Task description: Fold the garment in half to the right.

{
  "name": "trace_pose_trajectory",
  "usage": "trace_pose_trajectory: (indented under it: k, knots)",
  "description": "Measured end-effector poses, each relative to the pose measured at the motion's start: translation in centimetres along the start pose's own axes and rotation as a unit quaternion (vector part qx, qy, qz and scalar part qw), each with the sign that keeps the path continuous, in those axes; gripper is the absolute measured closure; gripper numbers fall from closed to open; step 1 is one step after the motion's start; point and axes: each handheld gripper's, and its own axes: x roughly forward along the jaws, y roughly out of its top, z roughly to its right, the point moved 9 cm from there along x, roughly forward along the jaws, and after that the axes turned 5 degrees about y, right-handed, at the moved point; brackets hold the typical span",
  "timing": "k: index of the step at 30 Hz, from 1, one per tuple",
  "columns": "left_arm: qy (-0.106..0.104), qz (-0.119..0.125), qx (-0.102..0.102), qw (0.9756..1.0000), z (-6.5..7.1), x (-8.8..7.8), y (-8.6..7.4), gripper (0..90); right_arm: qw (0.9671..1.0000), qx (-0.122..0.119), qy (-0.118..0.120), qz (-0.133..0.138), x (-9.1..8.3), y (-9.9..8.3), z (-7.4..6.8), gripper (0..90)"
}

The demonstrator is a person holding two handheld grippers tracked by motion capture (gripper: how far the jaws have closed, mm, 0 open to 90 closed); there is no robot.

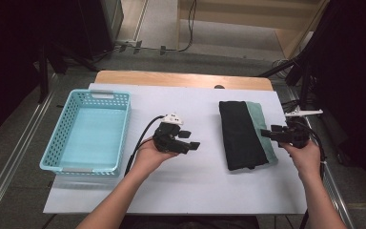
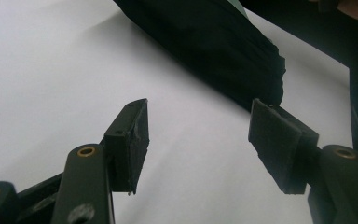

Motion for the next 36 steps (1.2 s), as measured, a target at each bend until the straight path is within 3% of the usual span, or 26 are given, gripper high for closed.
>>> trace_pose_trajectory:
  k: [8,11,26,31,34,36]
  knots:
    - [0.006,0.002,0.003,1.0000,-0.2,0.0,0.2,38.9,0.9998,-0.014,0.012,-0.006,-0.1,-1.4,-0.9,34.7]
    - [0.005,0.004,0.003,1.0000,-0.4,-0.1,0.3,38.9,0.9997,-0.008,0.017,-0.013,0.3,-2.0,-0.8,34.5]
    - [0.004,0.003,0.005,1.0000,-0.3,0.5,0.9,38.9,0.9961,-0.021,0.021,-0.083,3.3,-5.5,-0.6,32.6]
    - [0.001,0.002,0.006,1.0000,-0.3,0.7,0.9,38.9,0.9958,-0.019,0.038,-0.081,3.2,-5.7,-1.3,55.1]
    - [0.002,0.001,0.006,1.0000,-0.2,0.8,0.9,39.0,0.9948,0.007,0.041,-0.093,3.3,-5.7,-1.8,66.1]
    - [0.002,0.000,0.008,1.0000,-0.2,0.8,0.9,38.9,0.9940,0.022,0.045,-0.097,3.4,-5.7,-2.0,68.3]
